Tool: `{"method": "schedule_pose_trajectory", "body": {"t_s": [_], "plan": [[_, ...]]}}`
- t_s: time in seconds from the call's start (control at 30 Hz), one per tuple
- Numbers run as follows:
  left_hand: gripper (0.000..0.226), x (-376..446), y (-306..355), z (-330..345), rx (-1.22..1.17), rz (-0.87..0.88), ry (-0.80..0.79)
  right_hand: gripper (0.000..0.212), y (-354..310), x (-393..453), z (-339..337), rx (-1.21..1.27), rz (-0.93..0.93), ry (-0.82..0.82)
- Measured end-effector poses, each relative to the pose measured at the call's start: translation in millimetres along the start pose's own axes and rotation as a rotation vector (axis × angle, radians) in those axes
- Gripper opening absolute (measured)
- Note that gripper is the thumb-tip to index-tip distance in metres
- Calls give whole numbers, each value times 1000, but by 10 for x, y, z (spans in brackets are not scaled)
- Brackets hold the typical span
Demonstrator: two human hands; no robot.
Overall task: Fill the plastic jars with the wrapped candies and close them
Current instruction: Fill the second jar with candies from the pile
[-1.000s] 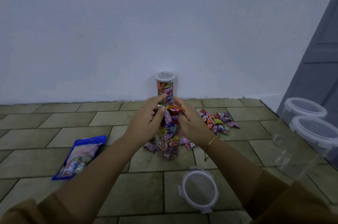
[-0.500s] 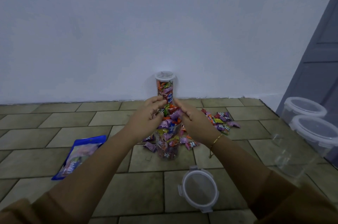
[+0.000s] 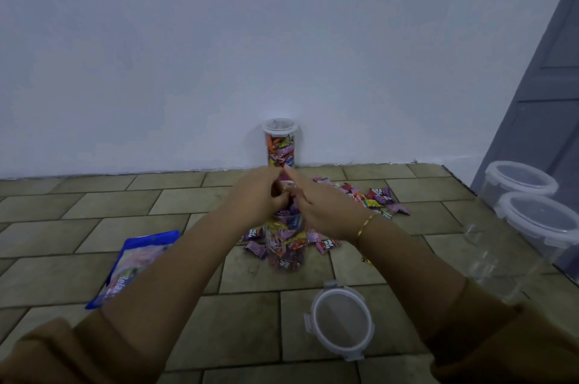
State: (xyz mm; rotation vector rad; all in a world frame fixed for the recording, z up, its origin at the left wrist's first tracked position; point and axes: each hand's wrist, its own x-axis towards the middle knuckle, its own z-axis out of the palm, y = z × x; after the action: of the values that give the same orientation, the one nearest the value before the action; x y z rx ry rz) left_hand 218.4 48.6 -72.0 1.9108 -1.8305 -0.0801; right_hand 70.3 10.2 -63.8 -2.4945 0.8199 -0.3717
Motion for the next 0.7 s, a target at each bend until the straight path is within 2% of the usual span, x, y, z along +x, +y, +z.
{"method": "schedule_pose_trajectory", "body": {"t_s": [0.13,0.27,0.33,0.4,0.47,0.5,0.6,0.63,0.7], "plan": [[37,92,89,-67,196,-40,-113,71,-107,161,-54,-183,90,-87],[83,184,129,-70,381,-32,-176,87,-134,305,-114,-322,139,-102],[98,238,122,-45,441,-35,-207,87,-154,357,-137,-357,160,-99],[103,282,132,-35,487,-28,-240,75,-197,364,-138,-400,172,-102],[96,311,145,-30,501,-47,-259,53,-236,356,-133,-436,174,-93],[87,328,144,-15,502,-65,-268,49,-245,352,-117,-448,177,-90],[48,332,159,-5,523,-125,-308,55,-147,403,2,-450,151,-43],[41,317,155,-4,502,-123,-286,53,-102,408,37,-421,121,-9],[39,272,121,-8,369,-81,-185,53,-40,378,62,-300,101,37]]}}
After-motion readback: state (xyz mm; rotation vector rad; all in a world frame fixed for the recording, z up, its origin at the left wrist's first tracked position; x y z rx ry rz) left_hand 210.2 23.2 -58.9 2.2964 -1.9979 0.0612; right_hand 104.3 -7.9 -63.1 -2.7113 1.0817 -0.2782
